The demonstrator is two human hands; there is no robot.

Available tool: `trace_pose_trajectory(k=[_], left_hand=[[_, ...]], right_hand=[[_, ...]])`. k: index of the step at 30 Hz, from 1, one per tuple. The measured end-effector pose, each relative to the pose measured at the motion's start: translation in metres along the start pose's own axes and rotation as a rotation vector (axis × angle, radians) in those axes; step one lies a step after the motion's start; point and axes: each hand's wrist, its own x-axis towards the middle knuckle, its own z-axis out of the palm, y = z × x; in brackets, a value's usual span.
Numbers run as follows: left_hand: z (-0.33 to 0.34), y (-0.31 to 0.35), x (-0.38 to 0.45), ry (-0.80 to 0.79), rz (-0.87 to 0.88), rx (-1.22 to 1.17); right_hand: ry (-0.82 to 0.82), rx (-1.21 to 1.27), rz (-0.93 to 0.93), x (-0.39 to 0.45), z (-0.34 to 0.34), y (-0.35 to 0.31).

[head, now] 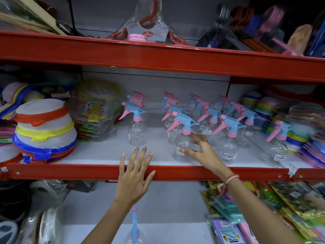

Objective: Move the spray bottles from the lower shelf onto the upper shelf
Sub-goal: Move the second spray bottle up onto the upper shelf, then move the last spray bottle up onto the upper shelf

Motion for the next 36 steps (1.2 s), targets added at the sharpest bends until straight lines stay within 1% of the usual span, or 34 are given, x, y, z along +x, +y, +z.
trace_pose_trajectory(k=[4,7,9,11,14,16,17,20,22,23,26,28,30,33,36], left_hand=[[-0.005,0.0,-0.001,-0.023,0.003,-0.014],[-0.01,-0.001,-0.001,-0.035,0.003,-0.01],[-0.013,-0.001,-0.002,-0.038,0.008,0.003],[-0.015,-0.002,-0.004,-0.022,0.005,0.005],[-0.017,-0.01,-0.01,0.015,-0.018,0.003],[-0.019,-0.02,-0.014,0.031,-0.017,0.011],[-0.019,-0.026,-0.016,0.037,-0.021,0.01],[-0.021,-0.044,-0.022,0.037,-0.047,-0.001],[-0.022,-0.056,-0.029,0.027,-0.071,0.011],[-0.022,-0.061,-0.032,0.02,-0.081,0.019],[-0.022,-0.071,-0.039,0.003,-0.08,0.025],[-0.022,-0.071,-0.041,0.006,-0.074,0.014],[-0.023,-0.07,-0.041,0.015,-0.077,-0.005],[-0.023,-0.07,-0.041,0.014,-0.073,-0.023],[-0.023,-0.072,-0.042,0.011,-0.074,-0.036]], right_hand=[[-0.042,-0.001,-0.003,-0.002,-0.002,0.0],[-0.018,-0.001,-0.006,-0.007,0.001,-0.001],[0.066,0.007,0.02,-0.015,0.007,-0.003],[0.215,0.007,-0.002,-0.026,0.017,-0.007],[0.425,-0.018,-0.171,-0.05,0.038,-0.016],[0.513,-0.046,-0.291,-0.067,0.056,-0.022],[0.527,-0.05,-0.339,-0.075,0.067,-0.024],[0.454,-0.032,-0.396,-0.099,0.103,-0.025],[0.328,-0.061,-0.325,-0.113,0.13,-0.019],[0.223,-0.073,-0.233,-0.119,0.144,-0.013],[-0.152,-0.132,0.15,-0.137,0.186,0.005],[-0.3,-0.164,0.314,-0.147,0.213,0.017],[-0.335,-0.165,0.414,-0.154,0.237,0.022],[-0.264,-0.117,0.483,-0.159,0.265,0.024],[-0.175,-0.059,0.518,-0.162,0.278,0.025]])
